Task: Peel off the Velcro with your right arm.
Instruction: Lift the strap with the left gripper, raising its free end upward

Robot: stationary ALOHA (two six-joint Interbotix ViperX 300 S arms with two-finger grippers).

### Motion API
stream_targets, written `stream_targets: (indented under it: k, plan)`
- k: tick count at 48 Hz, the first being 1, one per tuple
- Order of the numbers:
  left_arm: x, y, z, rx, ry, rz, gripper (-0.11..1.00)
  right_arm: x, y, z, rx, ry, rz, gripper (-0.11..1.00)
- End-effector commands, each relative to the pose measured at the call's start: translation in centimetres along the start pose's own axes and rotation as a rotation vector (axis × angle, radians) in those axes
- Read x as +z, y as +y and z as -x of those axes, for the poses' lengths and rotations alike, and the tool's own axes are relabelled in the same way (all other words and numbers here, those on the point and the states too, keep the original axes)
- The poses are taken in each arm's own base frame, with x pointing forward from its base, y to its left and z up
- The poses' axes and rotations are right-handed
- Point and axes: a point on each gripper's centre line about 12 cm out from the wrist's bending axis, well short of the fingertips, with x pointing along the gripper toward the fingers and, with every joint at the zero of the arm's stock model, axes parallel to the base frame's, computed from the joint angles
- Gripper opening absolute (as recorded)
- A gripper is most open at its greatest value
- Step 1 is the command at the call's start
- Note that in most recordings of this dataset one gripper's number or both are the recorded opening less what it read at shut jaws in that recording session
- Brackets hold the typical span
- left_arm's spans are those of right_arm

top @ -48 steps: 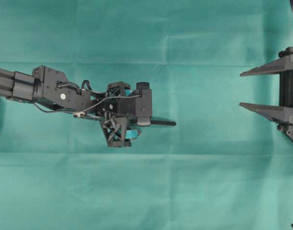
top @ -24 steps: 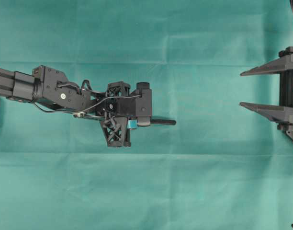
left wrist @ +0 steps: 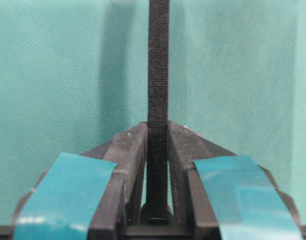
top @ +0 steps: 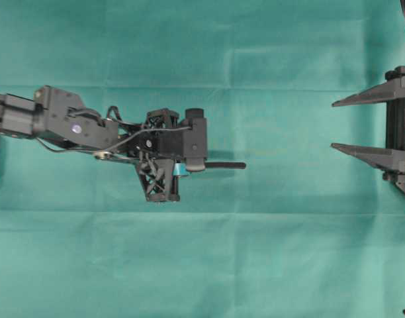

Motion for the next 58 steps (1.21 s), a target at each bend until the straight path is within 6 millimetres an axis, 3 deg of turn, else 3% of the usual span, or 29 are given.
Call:
stream_targets:
  k: [1, 28, 41, 58]
  plan:
    - [2.1, -0.2, 2.4, -0.004, -0.08, -0.003, 0.1, 0.5, 0.0, -0.4, 0.004, -0.011, 0.013, 0.46]
    - [6.1, -0.5, 11.5, -0.016, -0.309, -0.011, 0.1, 2.1, 0.2, -1.2, 0.026, -0.041, 0.073, 0.46]
    - [6.6, -0.5, 12.7, -0.019, -0.357, -0.005, 0.1, 2.8, 0.4, -2.4, 0.048, -0.039, 0.147, 0.46]
    - [7.1, -0.5, 13.9, -0.045, -0.455, 0.098, 0.1, 3.3, 0.8, -4.0, 0.075, -0.076, 0.379, 0.46]
